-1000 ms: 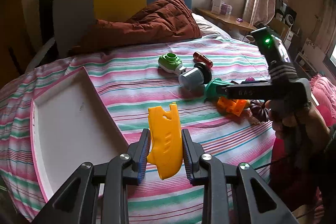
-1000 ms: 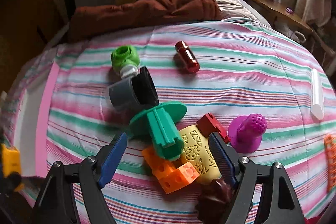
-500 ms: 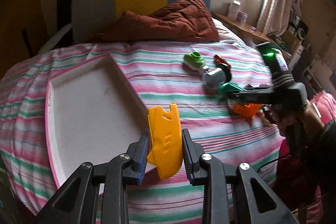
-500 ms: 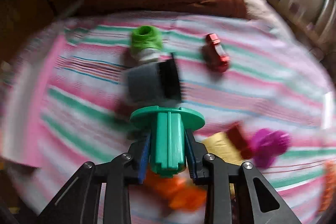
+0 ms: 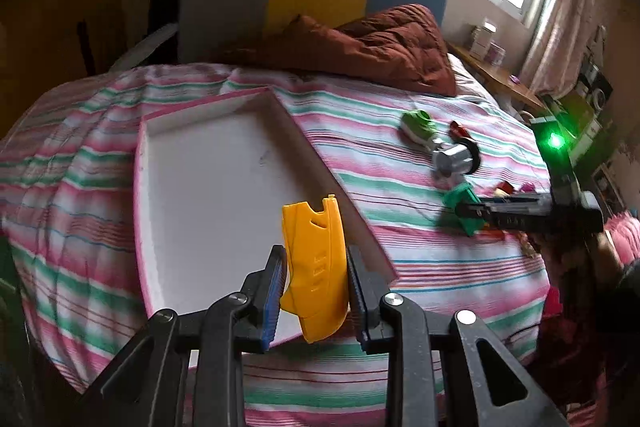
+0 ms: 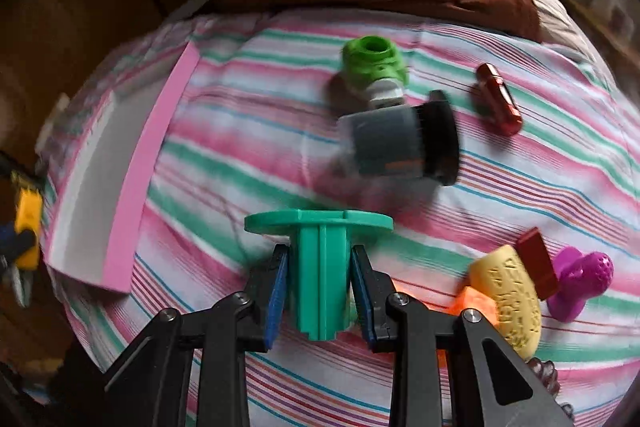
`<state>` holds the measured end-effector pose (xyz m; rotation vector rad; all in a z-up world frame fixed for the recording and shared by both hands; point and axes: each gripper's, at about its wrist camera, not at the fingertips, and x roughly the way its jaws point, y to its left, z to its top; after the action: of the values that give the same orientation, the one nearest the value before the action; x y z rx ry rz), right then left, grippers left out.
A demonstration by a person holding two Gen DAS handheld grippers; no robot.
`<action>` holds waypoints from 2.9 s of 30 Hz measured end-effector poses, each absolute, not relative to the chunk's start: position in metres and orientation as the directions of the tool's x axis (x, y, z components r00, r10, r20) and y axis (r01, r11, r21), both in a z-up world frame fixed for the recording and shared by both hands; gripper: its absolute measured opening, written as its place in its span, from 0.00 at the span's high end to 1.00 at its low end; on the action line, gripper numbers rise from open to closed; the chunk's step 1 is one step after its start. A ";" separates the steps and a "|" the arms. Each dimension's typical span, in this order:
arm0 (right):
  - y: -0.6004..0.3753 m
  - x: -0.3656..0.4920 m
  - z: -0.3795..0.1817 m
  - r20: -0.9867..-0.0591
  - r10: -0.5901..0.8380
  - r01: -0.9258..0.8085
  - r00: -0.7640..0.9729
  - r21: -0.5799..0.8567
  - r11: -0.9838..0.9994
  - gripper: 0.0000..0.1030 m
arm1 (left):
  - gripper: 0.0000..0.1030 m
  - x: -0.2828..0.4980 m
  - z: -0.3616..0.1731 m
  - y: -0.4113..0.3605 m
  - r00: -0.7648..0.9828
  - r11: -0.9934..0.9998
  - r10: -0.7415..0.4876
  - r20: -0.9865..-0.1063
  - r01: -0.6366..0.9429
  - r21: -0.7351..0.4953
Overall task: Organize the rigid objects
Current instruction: 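Carry the yellow-orange piece into the tray with the left gripper while the right gripper grasps the teal spool, then open the left gripper to release the yellow-orange piece in the tray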
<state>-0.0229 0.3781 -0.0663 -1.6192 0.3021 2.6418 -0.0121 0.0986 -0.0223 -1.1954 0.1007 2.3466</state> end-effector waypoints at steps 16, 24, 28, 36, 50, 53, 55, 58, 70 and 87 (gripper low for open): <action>0.352 -0.033 -0.077 -0.901 0.032 -0.095 -0.432 0.011 -0.995 0.70 | 0.72 -0.131 -0.035 0.040 -0.460 -0.921 0.382 -0.802 -0.265 -0.286; 0.348 -0.034 -0.079 -0.899 0.045 -0.086 -0.436 -0.008 -0.996 0.70 | 0.72 -0.193 -0.056 0.046 -0.469 -0.956 0.287 -0.835 -0.197 -0.218; 0.346 -0.035 -0.079 -0.899 0.052 -0.081 -0.435 -0.019 -0.997 0.70 | 0.72 -0.208 -0.060 0.054 -0.495 -0.967 0.233 -0.837 -0.205 -0.148; 0.343 -0.036 -0.080 -0.899 0.063 -0.083 -0.434 -0.030 -0.996 0.70 | 0.67 -0.183 -0.041 0.051 -0.532 -0.965 0.248 -0.809 -0.213 -0.155; 0.347 -0.037 -0.081 -0.901 0.048 -0.105 -0.431 -0.003 -0.994 0.70 | 0.65 -0.073 -0.023 0.068 -0.597 -0.948 0.230 -0.769 -0.314 -0.039; 0.347 -0.037 -0.081 -0.901 0.053 -0.102 -0.431 -0.010 -0.995 0.70 | 0.65 -0.059 -0.021 0.070 -0.596 -0.945 0.231 -0.769 -0.325 -0.032; 0.345 -0.036 -0.081 -0.900 0.060 -0.099 -0.432 -0.019 -0.995 0.70 | 0.65 -0.051 -0.020 0.070 -0.599 -0.946 0.225 -0.768 -0.324 -0.023; 0.345 -0.036 -0.082 -0.898 0.065 -0.094 -0.434 -0.027 -0.995 0.70 | 0.65 -0.043 -0.018 0.069 -0.607 -0.947 0.221 -0.763 -0.321 -0.018; 0.338 -0.034 -0.083 -0.885 0.109 -0.069 -0.452 -0.087 -0.994 0.71 | 0.65 -0.028 -0.013 0.069 -0.619 -0.945 0.215 -0.755 -0.328 0.001; 0.331 -0.031 -0.086 -0.864 0.147 -0.061 -0.481 -0.134 -0.989 0.71 | 0.65 -0.022 -0.012 0.053 -0.621 -0.950 0.219 -0.753 -0.312 -0.019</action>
<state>-0.0314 0.3313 -0.0863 -1.5309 -0.1277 2.6005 -0.0218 0.0527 -0.0121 -1.1788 0.1639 2.5843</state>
